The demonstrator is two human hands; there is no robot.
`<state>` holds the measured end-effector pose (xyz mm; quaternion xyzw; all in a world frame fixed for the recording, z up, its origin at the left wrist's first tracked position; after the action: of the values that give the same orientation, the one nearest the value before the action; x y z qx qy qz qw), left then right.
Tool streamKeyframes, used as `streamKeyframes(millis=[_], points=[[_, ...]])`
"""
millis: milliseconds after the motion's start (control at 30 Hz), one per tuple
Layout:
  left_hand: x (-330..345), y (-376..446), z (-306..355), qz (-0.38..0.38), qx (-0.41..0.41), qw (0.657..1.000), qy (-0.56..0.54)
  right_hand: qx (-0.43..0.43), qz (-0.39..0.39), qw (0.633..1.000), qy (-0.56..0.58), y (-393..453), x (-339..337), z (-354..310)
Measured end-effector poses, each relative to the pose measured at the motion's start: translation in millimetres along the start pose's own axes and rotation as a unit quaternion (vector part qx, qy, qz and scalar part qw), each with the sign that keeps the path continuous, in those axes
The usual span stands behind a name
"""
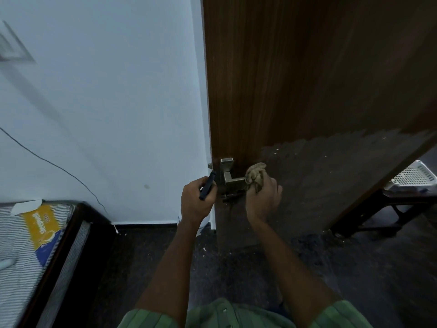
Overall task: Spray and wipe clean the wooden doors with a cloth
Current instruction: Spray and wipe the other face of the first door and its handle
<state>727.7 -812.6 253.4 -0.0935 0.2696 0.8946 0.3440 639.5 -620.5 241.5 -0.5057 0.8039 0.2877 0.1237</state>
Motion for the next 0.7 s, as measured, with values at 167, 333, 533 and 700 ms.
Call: streamKeyframes(millis=[167,333,533,700], points=[[-13.0,6.5,-2.7,0.039,-0.017,0.999,0.001,-0.313,0.053,0.948,0.024,-15.8,-2.8,-45.3],[-21.9,8.5,0.7,0.051,-0.005,0.999,-0.003,-0.424,0.078,0.902,0.038,-30.9,37.6,-98.5],[-29.0,15.9,-5.2,0.031,0.015,0.999,0.004,-0.557,0.085,0.819,-0.106,-56.2,71.2,-61.2],[-32.0,23.8,-7.5,0.030,0.022,0.999,0.010,-0.608,0.020,0.772,-0.185,-64.7,94.2,-49.6]])
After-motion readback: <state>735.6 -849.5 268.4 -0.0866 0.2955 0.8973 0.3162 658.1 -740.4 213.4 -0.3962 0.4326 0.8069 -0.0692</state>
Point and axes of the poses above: each hand's wrist, its own y-axis towards the middle knuckle, its own x-axis out of the palm, z = x × y, the point moved 5 cm from there along y, towards the middle knuckle, and after that the axes turned 9 degrees about z, right-handed, at the moved point
